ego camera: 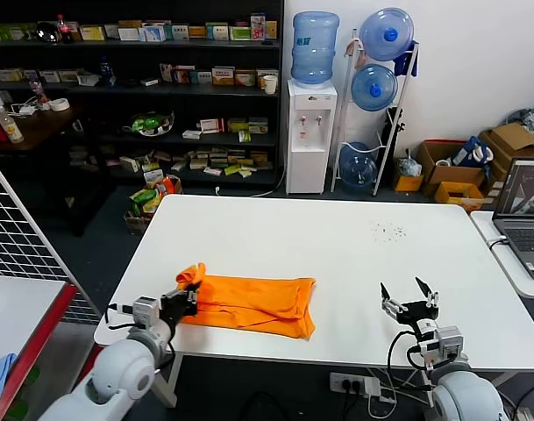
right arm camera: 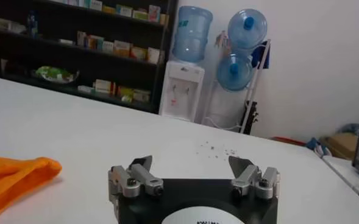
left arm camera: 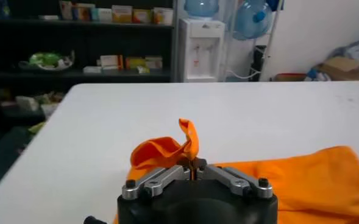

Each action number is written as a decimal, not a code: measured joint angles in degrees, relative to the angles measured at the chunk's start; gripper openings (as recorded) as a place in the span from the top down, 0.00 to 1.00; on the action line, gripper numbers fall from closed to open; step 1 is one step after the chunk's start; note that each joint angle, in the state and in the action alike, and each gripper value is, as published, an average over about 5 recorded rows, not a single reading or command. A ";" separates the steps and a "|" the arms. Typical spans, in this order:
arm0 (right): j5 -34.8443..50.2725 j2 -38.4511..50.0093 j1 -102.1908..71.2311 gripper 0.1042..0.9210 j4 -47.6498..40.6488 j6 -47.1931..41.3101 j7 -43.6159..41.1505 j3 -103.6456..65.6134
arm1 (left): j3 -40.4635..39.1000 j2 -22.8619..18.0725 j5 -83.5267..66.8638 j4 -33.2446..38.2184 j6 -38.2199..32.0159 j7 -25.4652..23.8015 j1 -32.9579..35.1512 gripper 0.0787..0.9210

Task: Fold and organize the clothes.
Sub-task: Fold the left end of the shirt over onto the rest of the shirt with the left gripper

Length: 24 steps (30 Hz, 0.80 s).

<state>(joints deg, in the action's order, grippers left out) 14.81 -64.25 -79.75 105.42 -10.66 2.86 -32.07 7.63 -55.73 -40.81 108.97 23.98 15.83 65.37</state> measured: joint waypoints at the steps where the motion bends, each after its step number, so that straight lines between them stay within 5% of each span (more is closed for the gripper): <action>1: -0.23 -0.20 0.11 0.12 -0.19 0.07 0.00 0.02 | -0.99 -0.82 0.00 0.08 0.04 0.21 -0.32 0.96; 18: -2.54 -3.21 1.50 0.12 -2.36 0.60 0.07 0.95 | -12.17 -14.55 2.27 -2.33 -0.24 1.76 -4.42 0.96; 24: -2.97 -3.77 1.79 0.12 -2.81 0.61 0.10 1.53 | -13.60 -17.91 1.88 -3.77 -2.25 1.84 -5.07 0.84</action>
<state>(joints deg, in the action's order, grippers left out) 11.85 -68.02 -77.95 102.61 -10.06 2.96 -30.53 -5.97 -73.65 -38.93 105.20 21.73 17.67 60.30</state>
